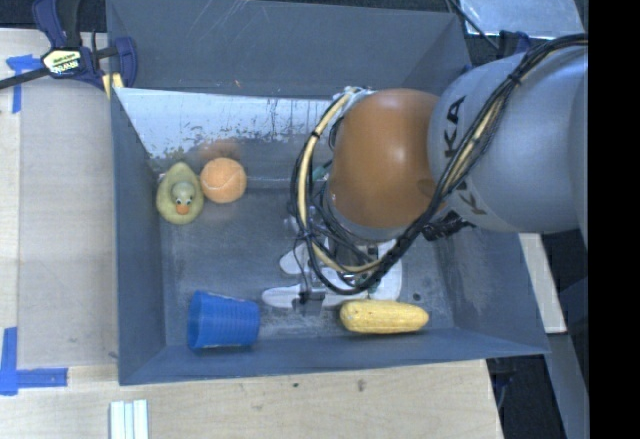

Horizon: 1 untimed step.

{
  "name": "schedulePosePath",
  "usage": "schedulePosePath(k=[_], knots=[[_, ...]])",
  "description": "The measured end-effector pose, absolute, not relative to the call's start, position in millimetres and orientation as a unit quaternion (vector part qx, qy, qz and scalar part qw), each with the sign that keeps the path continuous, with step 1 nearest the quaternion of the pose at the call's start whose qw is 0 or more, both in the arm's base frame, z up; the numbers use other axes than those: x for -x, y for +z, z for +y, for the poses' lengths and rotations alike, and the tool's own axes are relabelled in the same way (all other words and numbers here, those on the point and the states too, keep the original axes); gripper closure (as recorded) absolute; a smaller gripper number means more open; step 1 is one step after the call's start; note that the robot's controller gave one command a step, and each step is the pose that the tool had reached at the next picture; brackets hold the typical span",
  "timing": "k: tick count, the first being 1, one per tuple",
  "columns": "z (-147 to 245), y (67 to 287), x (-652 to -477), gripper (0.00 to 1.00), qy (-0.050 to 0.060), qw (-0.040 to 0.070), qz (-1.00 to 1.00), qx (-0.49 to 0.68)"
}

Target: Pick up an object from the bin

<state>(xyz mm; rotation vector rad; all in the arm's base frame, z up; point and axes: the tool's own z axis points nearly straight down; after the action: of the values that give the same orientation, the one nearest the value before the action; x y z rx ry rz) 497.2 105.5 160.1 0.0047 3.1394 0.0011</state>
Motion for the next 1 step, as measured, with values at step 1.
schedulePosePath(k=[1], knots=[[105.5,160.1,-497.2,0.0,0.0,0.001,1.0,-0.001]])
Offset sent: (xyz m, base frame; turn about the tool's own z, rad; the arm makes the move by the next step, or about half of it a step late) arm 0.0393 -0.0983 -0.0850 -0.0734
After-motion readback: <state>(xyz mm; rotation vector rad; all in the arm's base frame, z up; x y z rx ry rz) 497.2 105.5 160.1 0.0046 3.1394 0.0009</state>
